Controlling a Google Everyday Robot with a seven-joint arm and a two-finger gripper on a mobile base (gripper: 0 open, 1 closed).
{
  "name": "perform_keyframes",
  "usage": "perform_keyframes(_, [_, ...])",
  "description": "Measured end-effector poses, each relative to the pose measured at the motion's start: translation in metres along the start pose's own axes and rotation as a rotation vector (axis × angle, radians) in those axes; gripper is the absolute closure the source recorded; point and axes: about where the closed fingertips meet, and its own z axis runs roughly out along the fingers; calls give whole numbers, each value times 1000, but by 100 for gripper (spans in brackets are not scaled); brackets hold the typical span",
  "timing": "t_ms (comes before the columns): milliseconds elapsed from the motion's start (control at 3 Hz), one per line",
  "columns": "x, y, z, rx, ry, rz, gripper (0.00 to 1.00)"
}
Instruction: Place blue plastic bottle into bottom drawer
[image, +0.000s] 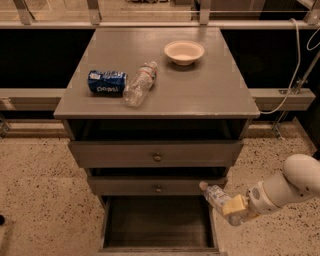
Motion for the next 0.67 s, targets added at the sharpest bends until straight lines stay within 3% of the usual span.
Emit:
perform_keyframes(333, [13, 11, 16, 11, 46, 61, 100])
perform_keyframes(667, [15, 12, 18, 14, 54, 67, 100])
